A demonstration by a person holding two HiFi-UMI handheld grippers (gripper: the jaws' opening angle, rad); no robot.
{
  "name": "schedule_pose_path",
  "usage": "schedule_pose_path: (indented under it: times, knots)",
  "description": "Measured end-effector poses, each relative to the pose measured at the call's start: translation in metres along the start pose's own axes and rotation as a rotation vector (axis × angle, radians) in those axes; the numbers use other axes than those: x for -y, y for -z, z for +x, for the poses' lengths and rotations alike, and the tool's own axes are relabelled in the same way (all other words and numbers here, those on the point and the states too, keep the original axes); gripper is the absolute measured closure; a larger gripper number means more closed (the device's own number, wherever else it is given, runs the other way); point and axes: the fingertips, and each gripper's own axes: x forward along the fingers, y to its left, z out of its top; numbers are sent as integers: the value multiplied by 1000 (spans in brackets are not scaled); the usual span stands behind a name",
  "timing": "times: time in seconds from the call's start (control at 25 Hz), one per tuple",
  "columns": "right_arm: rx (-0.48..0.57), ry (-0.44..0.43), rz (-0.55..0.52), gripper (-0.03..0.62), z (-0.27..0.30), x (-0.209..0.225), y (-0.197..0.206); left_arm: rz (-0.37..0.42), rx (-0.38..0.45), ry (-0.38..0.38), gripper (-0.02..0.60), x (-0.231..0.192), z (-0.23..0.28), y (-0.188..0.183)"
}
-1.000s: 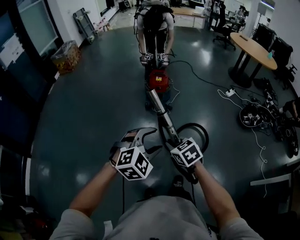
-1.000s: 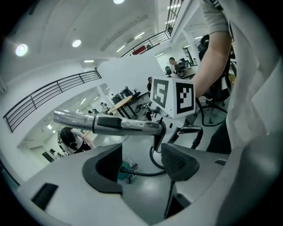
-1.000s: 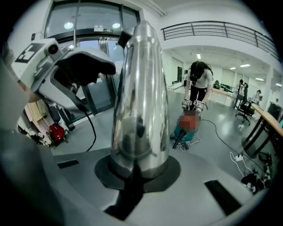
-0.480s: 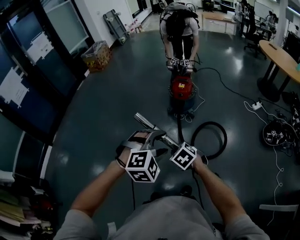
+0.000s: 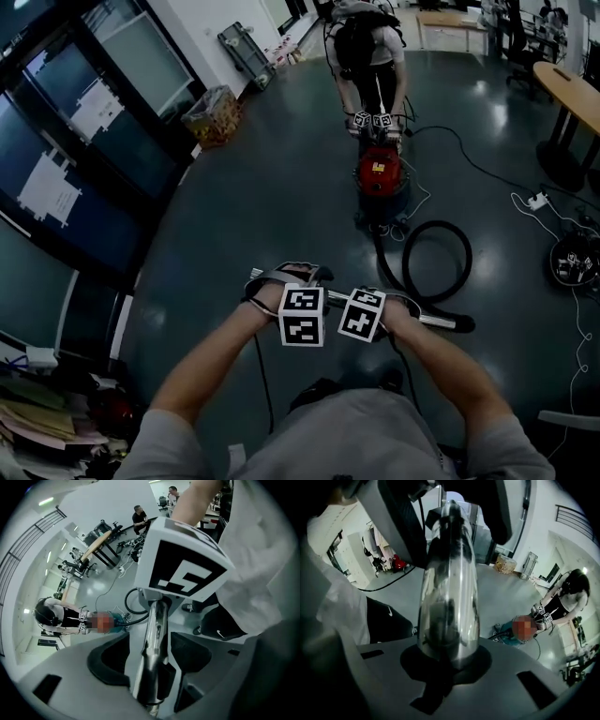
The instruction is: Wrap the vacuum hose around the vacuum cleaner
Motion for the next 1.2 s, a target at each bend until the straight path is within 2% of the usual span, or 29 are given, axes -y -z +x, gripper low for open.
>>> schedule_pose_path:
  times: [0.24,0.44,0.52,0.64,0.84,1.0,1.12,1.2]
  knots:
    - [-49,-43,-77,556,1,2,16,-26,15,145,302,10,37,-10]
    - [-112,-50,-79,556,6,22,34,15,34,220,307,5,64,-14]
    - [-145,-53,-65,556,12,32,41,39,52,246,335,0,76,-14]
    - [-195,-67,-36,556,23,44,44,86,89,272,378,-8,91,-7]
    - [-266,-125,5,556,42,57,47,71,180,307,413,-21,115,1]
    - [-299,-114,36,556,56,72,47,87,217,308,420,-36,129,8]
    - [-351,-95,-9,556,60,83,55,81,234,332,420,-44,138,8]
    - [-392,-79,-76,527,60,88,62,78,244,353,420,-48,142,6]
